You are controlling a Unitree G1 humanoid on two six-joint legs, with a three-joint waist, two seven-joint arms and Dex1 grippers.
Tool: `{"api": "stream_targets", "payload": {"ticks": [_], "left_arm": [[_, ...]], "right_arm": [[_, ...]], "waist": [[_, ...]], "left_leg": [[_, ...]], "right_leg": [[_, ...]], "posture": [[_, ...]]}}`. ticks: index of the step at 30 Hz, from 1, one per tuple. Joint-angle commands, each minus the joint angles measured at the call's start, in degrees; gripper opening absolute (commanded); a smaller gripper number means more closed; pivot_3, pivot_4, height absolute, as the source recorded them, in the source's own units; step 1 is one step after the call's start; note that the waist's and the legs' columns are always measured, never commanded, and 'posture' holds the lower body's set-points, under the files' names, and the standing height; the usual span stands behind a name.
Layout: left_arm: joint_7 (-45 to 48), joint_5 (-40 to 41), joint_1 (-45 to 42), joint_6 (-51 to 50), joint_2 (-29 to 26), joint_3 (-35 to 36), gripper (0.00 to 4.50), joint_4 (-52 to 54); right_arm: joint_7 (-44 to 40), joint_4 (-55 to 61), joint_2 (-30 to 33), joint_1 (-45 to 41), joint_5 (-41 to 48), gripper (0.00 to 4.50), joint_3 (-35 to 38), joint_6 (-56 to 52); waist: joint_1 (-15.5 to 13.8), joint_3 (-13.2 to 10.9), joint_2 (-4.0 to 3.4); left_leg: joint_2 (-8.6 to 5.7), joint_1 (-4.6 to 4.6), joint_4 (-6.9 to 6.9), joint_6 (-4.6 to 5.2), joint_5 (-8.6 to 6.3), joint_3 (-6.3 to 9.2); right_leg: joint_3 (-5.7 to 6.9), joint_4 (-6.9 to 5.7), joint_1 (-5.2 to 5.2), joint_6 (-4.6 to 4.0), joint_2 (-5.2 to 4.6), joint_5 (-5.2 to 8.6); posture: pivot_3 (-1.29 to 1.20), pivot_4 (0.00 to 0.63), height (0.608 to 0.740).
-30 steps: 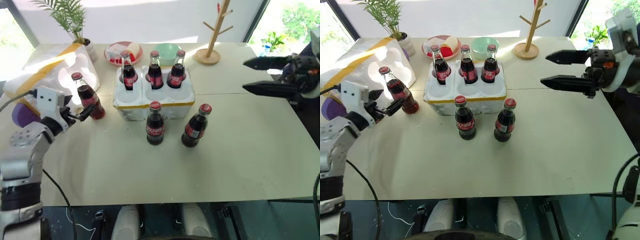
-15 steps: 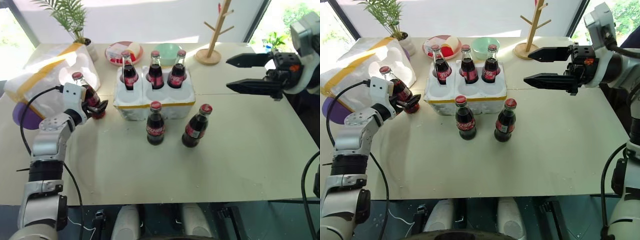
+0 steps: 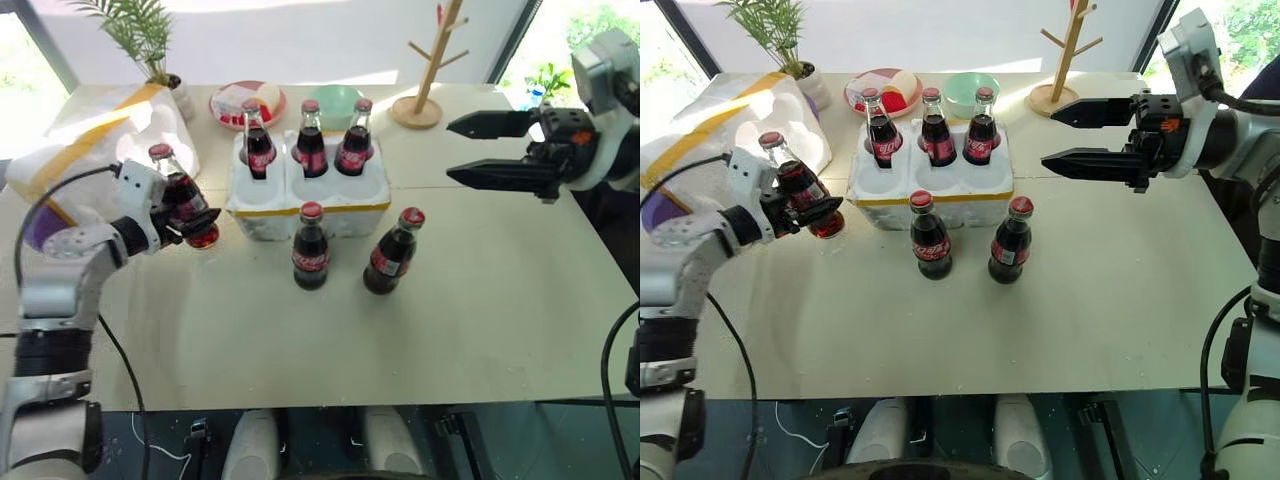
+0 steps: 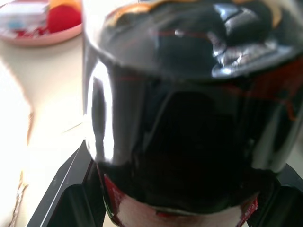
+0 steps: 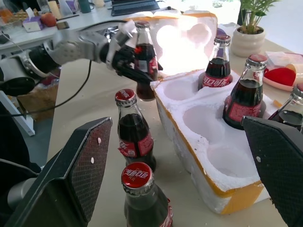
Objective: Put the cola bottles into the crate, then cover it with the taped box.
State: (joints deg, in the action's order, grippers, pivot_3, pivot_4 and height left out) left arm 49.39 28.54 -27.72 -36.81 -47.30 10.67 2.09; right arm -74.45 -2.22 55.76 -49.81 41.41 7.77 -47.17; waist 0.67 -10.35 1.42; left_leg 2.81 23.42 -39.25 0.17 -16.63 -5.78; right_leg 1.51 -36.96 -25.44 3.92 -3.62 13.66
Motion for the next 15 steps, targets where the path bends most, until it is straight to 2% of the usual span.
{"api": "stream_targets", "payload": {"ticks": [1,3,6,10,15], "left_arm": [[6.6,3.25,-6.63,-1.03,-4.48,0.96,2.85,1.82],[9.92,4.52,-11.5,-2.6,-5.0,-0.86,2.85,-0.12],[13.06,5.34,-20.72,-3.93,-2.12,-3.33,2.85,-6.06],[11.59,-1.85,-29.3,3.9,3.96,-8.05,2.85,-17.74],[12.43,-8.4,-31.91,12.41,9.1,-12.39,2.85,-27.24]], "right_arm": [[-0.53,2.24,0.97,-0.06,2.43,4.5,2.03,-1.86],[0.08,3.15,0.82,0.67,2.51,4.5,2.4,-1.77],[1.59,3.85,0.25,1.44,2.13,4.5,2.52,-1.4],[3.56,4.89,-0.21,2.21,1.95,4.5,2.65,-1.33],[6.18,6.73,-0.2,3.89,2.1,4.5,3.65,-1.48]], "waist": [[-0.2,0.0,0.0],[-0.3,0.0,0.0],[-0.6,-0.01,0.0],[-1.14,0.0,0.0],[-0.87,-0.01,-0.01]], "left_leg": [[-0.02,0.0,0.0,-0.02,0.01,-0.02],[-0.06,0.0,-0.01,-0.04,0.02,-0.03],[-0.14,0.01,-0.03,-0.03,0.02,-0.02],[-0.19,0.01,-0.05,-0.03,0.03,-0.03],[-0.12,0.0,-0.05,-0.03,0.03,-0.03]], "right_leg": [[0.0,-0.01,0.01,0.0,-0.01,0.0],[0.02,-0.01,0.02,0.0,0.01,0.0],[0.02,-0.01,0.04,0.01,0.04,0.0],[0.01,-0.03,0.03,0.01,0.11,0.0],[-0.01,-0.03,0.01,0.01,0.24,0.01]], "posture": [[0.0,0.15,0.74],[0.0,0.15,0.74],[0.0,0.15,0.74],[0.0,0.15,0.74],[0.0,0.15,0.74]]}}
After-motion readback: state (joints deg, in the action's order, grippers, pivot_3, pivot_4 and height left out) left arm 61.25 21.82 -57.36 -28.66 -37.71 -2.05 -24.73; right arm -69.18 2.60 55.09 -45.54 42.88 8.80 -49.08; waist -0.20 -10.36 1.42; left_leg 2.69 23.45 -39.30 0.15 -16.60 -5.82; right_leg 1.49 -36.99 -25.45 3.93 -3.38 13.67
